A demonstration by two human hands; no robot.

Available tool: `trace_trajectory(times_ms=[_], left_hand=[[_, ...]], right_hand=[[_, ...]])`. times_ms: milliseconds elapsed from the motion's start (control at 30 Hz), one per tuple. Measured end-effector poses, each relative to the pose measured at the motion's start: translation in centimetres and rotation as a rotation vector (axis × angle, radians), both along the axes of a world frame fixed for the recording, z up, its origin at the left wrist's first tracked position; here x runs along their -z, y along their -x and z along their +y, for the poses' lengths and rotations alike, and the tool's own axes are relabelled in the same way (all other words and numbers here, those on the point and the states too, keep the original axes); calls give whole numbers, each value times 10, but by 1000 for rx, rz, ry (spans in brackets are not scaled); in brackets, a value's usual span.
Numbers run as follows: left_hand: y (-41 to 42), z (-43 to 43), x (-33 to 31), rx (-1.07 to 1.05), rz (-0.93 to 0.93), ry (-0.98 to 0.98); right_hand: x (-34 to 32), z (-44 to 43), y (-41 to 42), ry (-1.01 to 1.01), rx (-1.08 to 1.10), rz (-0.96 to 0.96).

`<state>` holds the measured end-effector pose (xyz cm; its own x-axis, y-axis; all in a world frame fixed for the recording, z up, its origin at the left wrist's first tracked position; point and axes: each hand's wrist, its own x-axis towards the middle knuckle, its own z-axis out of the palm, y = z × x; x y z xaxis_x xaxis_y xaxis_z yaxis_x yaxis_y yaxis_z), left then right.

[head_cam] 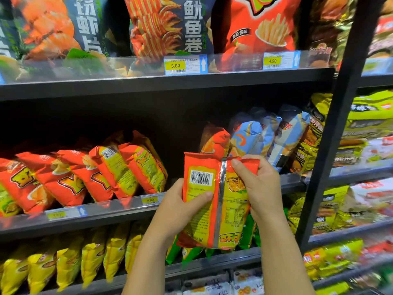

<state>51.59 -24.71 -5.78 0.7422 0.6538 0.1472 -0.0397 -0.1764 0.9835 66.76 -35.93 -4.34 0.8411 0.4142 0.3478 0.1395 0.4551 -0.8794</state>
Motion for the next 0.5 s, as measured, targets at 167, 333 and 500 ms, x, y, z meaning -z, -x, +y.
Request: trace_trajectory(times_ms=[167,333,500], left_hand=[[-4,3,-18,-121,-251,180],[-11,4,-22,-234,-241,147],[-10,5,-17,-298,-226,158]], right_hand=[[8,1,5,139,-50,-139],[11,4,15,169,-89,-100],[8,5,20,202,-87,-145]])
